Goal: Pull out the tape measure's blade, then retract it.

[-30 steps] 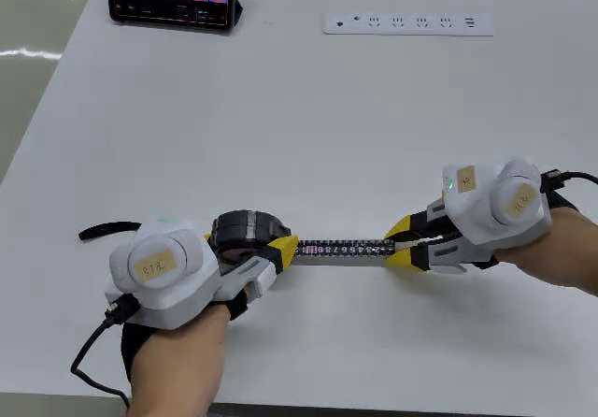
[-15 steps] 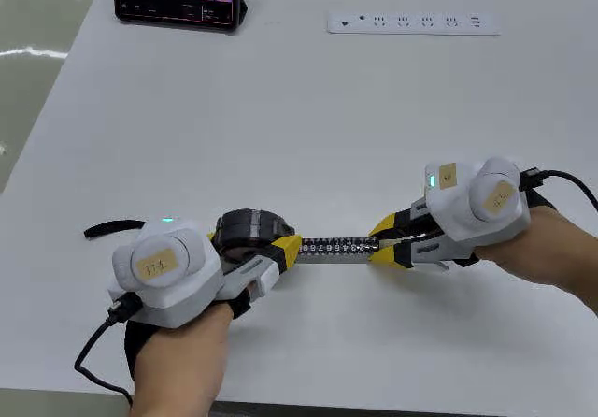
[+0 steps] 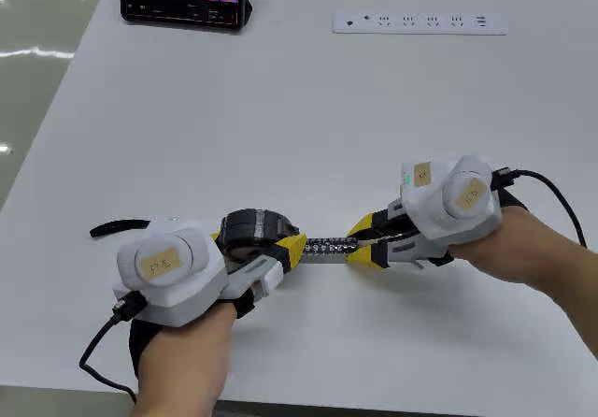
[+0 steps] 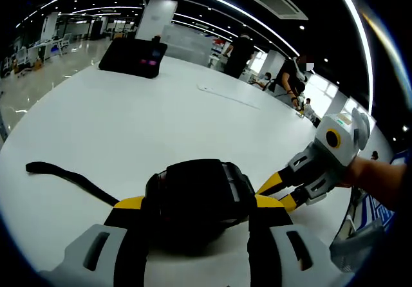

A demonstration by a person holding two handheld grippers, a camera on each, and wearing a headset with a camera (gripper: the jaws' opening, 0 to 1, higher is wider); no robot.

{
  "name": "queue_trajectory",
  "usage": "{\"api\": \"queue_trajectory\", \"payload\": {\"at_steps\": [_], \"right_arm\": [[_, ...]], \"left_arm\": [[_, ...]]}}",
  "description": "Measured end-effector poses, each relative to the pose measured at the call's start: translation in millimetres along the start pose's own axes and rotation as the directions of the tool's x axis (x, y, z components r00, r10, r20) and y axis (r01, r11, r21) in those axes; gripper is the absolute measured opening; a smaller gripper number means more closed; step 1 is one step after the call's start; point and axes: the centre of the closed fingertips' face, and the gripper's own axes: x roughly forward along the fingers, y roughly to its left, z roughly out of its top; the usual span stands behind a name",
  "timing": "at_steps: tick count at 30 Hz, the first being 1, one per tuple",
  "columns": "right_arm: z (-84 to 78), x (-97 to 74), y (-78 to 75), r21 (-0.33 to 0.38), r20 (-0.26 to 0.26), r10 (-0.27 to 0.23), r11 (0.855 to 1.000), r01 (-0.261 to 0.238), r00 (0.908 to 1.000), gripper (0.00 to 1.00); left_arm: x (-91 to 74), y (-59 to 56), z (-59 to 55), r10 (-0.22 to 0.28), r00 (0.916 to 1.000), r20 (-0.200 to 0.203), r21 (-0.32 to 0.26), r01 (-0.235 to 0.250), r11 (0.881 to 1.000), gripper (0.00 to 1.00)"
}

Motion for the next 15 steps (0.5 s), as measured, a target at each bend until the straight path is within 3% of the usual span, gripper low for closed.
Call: {"api": "queue_trajectory", "payload": {"at_steps": [15], "right_arm": [[15.5,16.2,2.6,-0.005,0.02,0.018,1.0,-0.018,0.9996,0.11]], "left_arm": [[-0.8,-0.7,0.3,-0.007,1.0,0.006,-0.003,0.007,1.0,0.58]]}}
